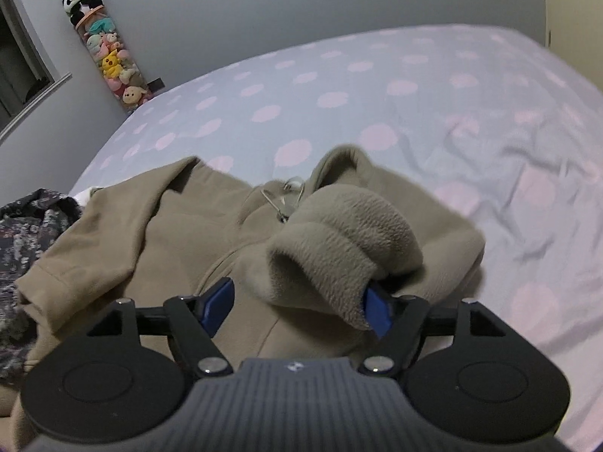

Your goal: Fold clothes

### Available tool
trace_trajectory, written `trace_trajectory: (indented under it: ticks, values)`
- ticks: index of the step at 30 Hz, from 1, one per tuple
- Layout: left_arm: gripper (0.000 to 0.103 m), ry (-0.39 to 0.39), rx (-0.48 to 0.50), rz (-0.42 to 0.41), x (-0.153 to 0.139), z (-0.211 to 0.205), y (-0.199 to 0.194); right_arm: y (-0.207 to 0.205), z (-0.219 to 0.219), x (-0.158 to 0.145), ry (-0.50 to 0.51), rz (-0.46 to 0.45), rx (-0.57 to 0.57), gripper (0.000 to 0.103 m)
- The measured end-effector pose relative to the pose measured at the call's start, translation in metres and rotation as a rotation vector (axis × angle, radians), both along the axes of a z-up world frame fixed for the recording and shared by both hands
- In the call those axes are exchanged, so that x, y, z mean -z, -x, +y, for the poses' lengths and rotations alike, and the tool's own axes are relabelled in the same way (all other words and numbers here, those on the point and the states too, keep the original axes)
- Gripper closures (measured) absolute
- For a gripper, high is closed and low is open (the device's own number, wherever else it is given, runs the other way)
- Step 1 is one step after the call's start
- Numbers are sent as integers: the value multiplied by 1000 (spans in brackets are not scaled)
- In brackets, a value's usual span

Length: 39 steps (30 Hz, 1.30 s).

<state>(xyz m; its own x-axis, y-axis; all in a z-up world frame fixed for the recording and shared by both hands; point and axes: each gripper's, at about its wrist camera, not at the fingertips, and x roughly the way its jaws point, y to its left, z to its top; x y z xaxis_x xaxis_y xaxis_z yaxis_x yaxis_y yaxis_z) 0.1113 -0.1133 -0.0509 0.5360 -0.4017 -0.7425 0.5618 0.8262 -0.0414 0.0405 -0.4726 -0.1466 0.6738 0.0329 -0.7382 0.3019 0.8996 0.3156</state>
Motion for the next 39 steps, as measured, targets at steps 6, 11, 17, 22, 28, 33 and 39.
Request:
trace_trajectory:
  ticks: [6,11,17,22,28,33,39]
  values:
    - [39,-147,-32,-53,28,-9,-42,-6,12,20,-32,106,15,22]
    - [38,-242,69,-56,64,-38,-70,-20,11,39,-74,194,20,19]
    - [38,-296,126,-34,101,-67,-115,-34,8,65,-157,324,-6,14]
    - [38,-373,88,10,135,-86,-155,-46,4,87,-146,374,53,11]
    - [42,-512,-15,88,186,-89,-189,-57,-7,113,-197,355,161,9]
    - [84,-514,-55,158,201,-78,-197,-54,-8,109,-163,311,173,26]
    - [99,-416,-137,110,162,-50,-200,-41,-12,93,-163,199,179,56]
